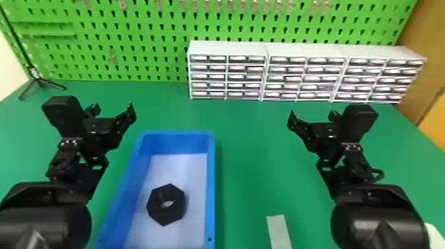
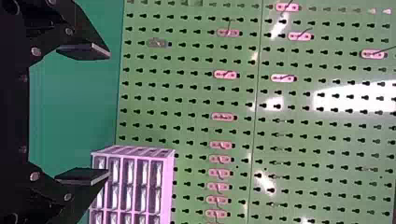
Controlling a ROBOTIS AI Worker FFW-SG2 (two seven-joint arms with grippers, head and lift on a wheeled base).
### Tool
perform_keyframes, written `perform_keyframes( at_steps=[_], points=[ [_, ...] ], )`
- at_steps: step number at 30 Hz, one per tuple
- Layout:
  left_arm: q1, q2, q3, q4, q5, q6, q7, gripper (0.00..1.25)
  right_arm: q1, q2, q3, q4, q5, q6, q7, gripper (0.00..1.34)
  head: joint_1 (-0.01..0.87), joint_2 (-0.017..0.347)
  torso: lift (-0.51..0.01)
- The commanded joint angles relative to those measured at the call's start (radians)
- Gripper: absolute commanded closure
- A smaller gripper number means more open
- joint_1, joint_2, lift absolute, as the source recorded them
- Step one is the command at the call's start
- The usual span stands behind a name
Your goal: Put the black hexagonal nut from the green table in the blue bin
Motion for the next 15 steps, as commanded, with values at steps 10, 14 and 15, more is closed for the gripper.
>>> perform_keyframes(
  at_steps=[10, 14, 15],
  points=[
    [-0.01, 0.0, -0.02, 0.0, 0.012, 0.004, 0.011, 0.37, 0.014, 0.0, 0.003, -0.014, -0.005, 0.008, -0.004, 0.11, 0.686, 0.028, -0.096],
    [-0.015, 0.0, -0.025, -0.002, 0.014, 0.009, 0.011, 0.37, 0.019, -0.006, 0.006, -0.02, -0.007, 0.015, -0.004, 0.11, 0.686, 0.028, -0.096],
    [-0.015, 0.0, -0.025, 0.0, 0.014, 0.009, 0.011, 0.37, 0.021, -0.006, 0.005, -0.02, -0.01, 0.015, -0.004, 0.11, 0.686, 0.028, -0.096]
  ],
)
